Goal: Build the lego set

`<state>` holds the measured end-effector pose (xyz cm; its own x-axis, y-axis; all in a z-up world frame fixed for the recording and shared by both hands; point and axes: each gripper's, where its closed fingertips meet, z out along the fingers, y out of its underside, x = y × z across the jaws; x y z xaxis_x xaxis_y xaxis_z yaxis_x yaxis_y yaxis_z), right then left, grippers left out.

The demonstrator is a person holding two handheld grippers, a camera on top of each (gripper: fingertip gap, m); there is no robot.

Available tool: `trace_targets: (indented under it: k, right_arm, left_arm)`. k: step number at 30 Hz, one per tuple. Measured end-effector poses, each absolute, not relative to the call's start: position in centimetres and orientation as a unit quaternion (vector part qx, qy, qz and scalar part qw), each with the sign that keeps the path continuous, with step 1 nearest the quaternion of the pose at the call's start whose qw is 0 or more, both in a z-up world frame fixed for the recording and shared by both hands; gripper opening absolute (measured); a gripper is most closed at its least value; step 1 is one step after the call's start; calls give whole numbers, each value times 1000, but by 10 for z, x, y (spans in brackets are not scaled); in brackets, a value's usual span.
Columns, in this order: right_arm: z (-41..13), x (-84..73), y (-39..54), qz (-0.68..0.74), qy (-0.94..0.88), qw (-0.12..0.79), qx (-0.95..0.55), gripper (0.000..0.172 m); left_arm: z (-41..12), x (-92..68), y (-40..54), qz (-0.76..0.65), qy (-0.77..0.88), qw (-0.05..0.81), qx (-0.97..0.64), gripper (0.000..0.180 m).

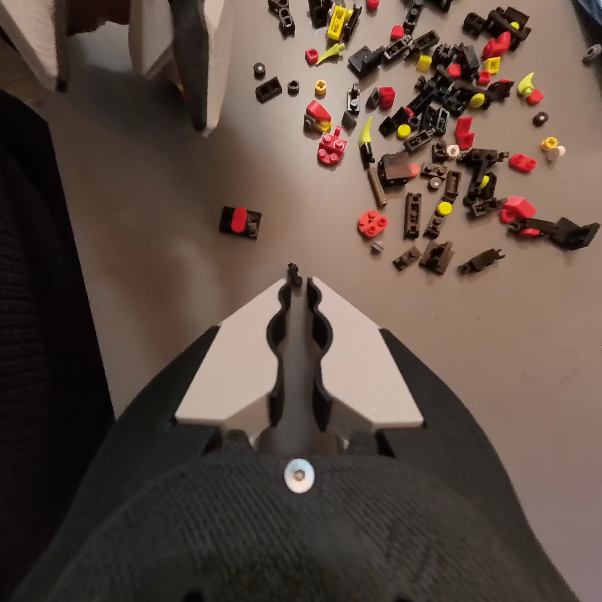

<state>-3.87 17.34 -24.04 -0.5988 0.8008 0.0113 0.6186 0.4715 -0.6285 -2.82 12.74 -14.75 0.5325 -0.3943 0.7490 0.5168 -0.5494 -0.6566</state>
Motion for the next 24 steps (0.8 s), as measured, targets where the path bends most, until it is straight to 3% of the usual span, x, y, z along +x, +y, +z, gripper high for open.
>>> trace_targets:
  k: [10,24]
  right_arm:
    - [-239,-49,189,252,-845,223,-417,3]
    - [-236,-43,171,288,-852,197,-391,14]
  left_arm:
    - [-148,-28,127,-485,-45,469,-737,26]
    - [-151,-28,127,-485,-48,462,-741,25]
